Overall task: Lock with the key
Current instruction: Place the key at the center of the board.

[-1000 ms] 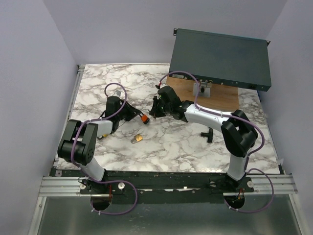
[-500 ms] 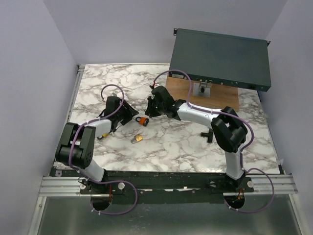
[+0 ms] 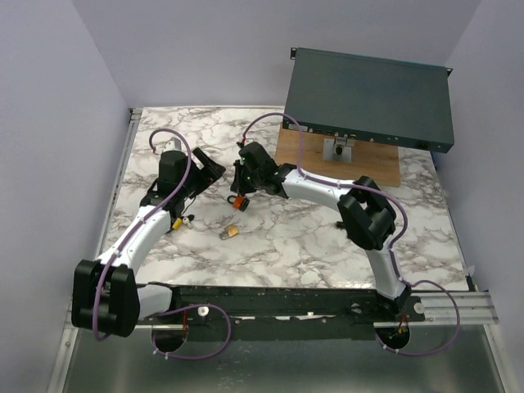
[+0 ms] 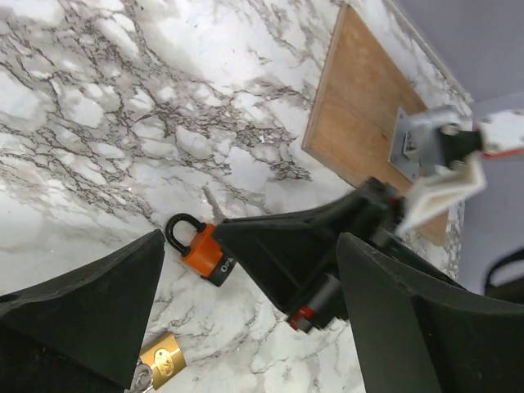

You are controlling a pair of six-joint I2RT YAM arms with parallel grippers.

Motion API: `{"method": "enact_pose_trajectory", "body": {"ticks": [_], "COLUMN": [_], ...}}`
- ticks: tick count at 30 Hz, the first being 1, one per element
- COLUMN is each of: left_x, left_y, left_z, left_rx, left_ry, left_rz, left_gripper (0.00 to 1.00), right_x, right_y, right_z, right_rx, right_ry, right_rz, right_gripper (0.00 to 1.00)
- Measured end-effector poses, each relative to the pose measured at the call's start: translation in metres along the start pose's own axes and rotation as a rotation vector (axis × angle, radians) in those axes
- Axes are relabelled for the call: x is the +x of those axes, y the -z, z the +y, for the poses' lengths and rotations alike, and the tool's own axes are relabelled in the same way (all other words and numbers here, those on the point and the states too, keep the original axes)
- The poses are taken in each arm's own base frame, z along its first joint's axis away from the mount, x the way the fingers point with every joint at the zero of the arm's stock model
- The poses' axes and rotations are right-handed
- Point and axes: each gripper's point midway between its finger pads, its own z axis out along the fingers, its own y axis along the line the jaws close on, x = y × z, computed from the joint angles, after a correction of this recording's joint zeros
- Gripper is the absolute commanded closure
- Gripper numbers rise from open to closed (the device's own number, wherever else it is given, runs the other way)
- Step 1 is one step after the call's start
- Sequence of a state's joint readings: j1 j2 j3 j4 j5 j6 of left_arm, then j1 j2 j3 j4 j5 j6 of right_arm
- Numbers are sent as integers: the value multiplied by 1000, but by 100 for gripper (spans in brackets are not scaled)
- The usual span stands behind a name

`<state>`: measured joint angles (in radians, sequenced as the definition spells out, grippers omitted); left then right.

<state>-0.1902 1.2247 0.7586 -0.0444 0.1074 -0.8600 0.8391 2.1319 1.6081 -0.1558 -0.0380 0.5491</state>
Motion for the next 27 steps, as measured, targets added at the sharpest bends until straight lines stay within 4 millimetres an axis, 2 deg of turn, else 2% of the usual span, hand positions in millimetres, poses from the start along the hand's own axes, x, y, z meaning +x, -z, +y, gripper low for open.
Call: {"method": "enact_pose_trajectory", "body": {"ticks": [4, 10, 13, 14, 20, 24, 27], "left_x": [-10, -9, -9, -8, -2, -2, -5], "left_y": [18, 38, 46, 48, 60, 68, 78], "left_z": [-12, -14, -17, -17, -18, -24, -34], "left_rx": [26, 33, 48, 49, 61, 79, 104], "left_ry": [-35, -77, -98, -99, -133, -157, -182], "left_rz": [-25, -23, -23, -22, 9, 18, 10], "left_gripper": [13, 10, 7, 2, 1, 2, 2], "right_x": [7, 20, 28, 28, 32, 27, 21], "right_y": [-13, -23, -23, -23, -23, -19, -10], "right_z": [-1, 0, 3, 3, 7, 7, 7], "right_rx": [10, 21, 22, 22, 20, 31, 46], "right_ry": [3, 11, 18, 17, 14, 16, 19], "right_rz": [25, 58, 77, 78, 85, 70, 50], "right_gripper": [99, 98, 86, 81, 51, 43, 36]}}
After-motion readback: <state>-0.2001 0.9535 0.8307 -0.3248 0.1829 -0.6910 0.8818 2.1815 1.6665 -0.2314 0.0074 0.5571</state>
